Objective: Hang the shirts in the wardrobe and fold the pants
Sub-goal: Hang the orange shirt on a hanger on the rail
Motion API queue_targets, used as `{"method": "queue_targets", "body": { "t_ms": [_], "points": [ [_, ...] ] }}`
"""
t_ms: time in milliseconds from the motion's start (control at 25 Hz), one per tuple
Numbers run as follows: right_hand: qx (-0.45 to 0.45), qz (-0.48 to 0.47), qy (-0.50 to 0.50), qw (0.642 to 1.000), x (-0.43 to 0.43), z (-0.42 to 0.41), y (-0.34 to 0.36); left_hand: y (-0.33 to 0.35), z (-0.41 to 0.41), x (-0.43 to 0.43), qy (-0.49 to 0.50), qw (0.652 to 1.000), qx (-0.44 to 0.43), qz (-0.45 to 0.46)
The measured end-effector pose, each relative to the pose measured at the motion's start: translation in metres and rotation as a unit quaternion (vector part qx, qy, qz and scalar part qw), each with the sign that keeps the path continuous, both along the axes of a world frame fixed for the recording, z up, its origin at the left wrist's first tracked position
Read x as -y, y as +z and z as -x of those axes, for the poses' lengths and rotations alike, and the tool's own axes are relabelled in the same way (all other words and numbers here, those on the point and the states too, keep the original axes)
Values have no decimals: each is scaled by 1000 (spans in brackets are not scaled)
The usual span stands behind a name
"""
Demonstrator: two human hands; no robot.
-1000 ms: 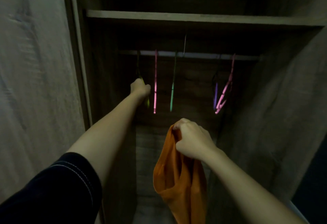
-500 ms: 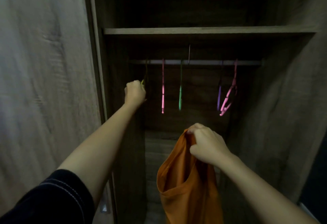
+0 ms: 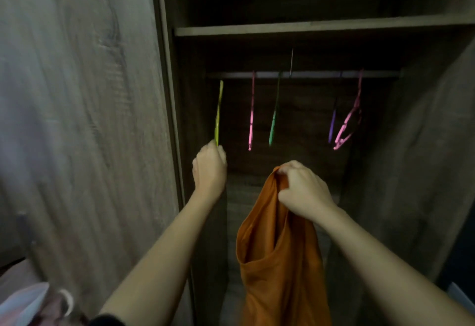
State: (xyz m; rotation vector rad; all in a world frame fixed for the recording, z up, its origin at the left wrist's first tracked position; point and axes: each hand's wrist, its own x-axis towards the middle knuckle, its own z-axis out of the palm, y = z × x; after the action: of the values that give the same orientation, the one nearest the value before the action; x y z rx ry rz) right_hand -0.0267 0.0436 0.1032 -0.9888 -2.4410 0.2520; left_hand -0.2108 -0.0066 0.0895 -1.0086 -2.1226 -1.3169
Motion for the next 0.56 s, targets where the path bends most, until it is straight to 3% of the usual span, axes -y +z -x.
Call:
{"method": "queue_targets", "body": {
  "t_ms": [280,400,560],
  "points": [
    [94,45,-8,995,-23,29,-53,-98,-32,102,67,978,3,196],
    [126,65,-21,990,-47,33,-78,-111,-26,137,5,981,-53,188],
    [140,80,-40,986,-77,27,-80,-116,7,181,-38,980,-161,107]
  ]
}}
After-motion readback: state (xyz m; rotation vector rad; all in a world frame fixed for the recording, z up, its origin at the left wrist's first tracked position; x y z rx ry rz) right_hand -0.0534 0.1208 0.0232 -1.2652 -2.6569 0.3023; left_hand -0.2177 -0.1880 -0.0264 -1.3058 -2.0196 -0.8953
